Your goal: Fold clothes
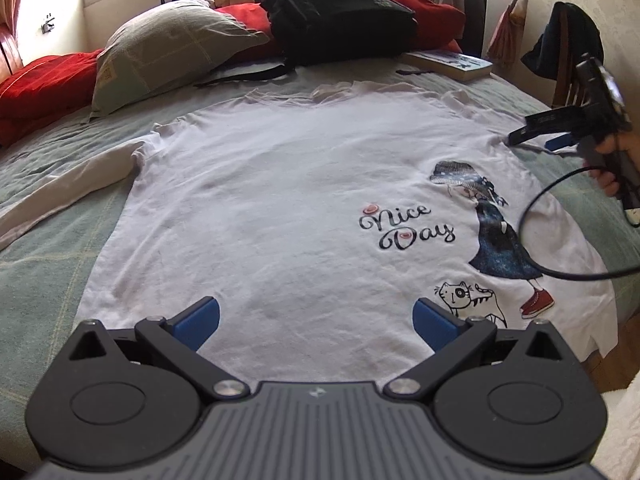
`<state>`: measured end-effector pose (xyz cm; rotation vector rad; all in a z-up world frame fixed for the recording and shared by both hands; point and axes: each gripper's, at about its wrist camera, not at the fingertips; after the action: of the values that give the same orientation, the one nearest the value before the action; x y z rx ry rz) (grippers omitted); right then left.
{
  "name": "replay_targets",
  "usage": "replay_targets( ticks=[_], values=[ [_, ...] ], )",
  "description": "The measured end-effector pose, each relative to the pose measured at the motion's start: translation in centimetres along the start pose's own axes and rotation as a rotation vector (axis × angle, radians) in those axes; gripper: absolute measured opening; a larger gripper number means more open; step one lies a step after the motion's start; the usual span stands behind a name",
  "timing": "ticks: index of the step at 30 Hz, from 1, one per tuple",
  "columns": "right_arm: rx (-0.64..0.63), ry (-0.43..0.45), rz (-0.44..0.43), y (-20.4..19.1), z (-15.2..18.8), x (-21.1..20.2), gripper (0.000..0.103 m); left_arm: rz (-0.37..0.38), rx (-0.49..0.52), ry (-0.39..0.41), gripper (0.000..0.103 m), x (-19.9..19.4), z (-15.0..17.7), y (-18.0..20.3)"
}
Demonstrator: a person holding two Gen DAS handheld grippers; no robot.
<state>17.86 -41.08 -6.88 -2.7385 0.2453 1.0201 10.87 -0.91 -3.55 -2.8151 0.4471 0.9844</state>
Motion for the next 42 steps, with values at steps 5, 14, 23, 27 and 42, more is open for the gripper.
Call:
replay_targets(
  ticks=[5, 14, 23, 27, 42],
  values=[
    [0.17, 0.092, 0.026, 7.0, -3.2, -2.1, 0.103, 0.004, 0.014, 0.011, 0.102, -0.3, -0.5, 0.7],
    [0.428, 0.091, 0.002, 18.4, -6.6, 2.5, 0.103, 0.008, 0.031, 0.01, 0.102, -0.5, -0.5, 1.9],
    [0.406, 0.108, 0.239, 22.4, -4.6, 2.2, 0.101, -0.008, 0.024, 0.014, 0.102, -0.7, -0.6, 1.7],
    [0.459, 0.131, 0.198, 23.7, -3.7, -0.2, 0.102, 0.001, 0.033, 0.01, 0.102, -0.4, -0.6, 2.0],
    [0.414, 0.072, 0.283, 21.8, -4.0, -1.6, 0.103, -0.001, 0.025, 0.022, 0.102, -1.0, -0.3, 1.7]
  ],
)
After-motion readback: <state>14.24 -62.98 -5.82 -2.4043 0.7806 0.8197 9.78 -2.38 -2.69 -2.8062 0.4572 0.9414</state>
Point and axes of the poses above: each gripper's, at about its wrist camera, not at the fingertips, and x roughly the way its jaws point, y to its right, z to its underside, and after that the axes turned 8 degrees about y, right-handed
